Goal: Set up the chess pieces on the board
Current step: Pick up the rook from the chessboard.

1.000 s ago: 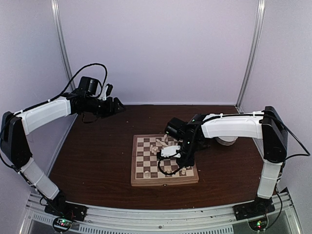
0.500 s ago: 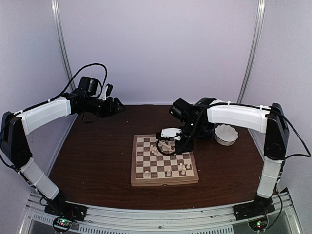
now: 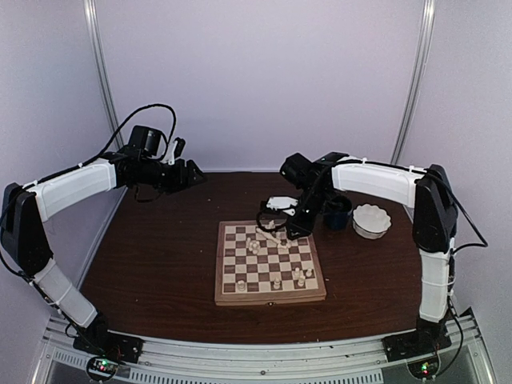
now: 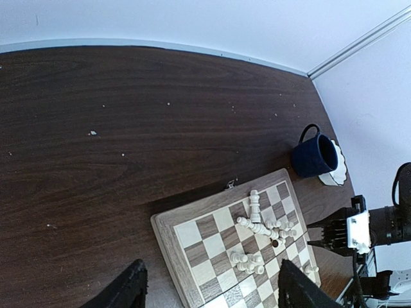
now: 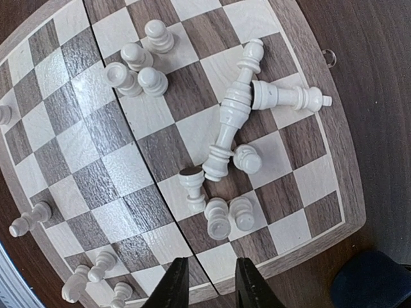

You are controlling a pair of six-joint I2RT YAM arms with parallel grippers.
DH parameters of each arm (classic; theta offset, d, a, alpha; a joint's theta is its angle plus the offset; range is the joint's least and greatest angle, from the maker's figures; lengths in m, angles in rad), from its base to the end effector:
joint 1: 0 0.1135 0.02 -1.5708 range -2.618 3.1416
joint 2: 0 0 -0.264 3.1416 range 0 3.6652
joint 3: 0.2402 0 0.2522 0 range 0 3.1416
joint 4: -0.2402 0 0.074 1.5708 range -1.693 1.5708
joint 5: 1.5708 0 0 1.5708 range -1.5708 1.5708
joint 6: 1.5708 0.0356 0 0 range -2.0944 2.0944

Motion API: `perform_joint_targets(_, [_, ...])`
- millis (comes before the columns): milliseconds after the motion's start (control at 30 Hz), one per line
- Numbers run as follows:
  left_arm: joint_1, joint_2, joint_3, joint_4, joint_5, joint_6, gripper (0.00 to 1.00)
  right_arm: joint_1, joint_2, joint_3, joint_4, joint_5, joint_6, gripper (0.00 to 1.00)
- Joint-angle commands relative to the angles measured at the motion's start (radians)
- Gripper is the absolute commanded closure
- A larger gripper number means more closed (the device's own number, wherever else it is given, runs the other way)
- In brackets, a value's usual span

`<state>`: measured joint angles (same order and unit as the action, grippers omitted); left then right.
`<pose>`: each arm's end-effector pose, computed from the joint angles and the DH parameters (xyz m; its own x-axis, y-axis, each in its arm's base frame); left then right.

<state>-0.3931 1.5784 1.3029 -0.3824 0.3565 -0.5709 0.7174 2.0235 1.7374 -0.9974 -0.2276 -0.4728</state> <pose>0.3269 -0.1490 0.3029 -0.8071 -0.2135 -0.5505 0.2115 0.7659 -0.6072 0.3098 0.2810 0.2351 -0.3298 -0.8765 -0.3508 -0.9422 0.3290 0.0636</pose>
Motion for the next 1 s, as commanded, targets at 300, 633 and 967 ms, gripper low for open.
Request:
perform_joint_targets(300, [0.01,-0.002,0.022,0.038,0.015,-0.007,0.3,-0.004,0.113,0.119,-0.028,-0.015,0.031,0.77])
perform_joint_targets(633, [0.01,0.0,0.024,0.037,0.019,-0.009,0.3,-0.004,0.133,0.118,-0.043,-0.005,0.039,0.79])
perform_joint_targets(967, [0.01,0.003,0.023,0.037,0.023,-0.011,0.3,-0.004,0.121,0.08,-0.036,0.025,0.041,0.74])
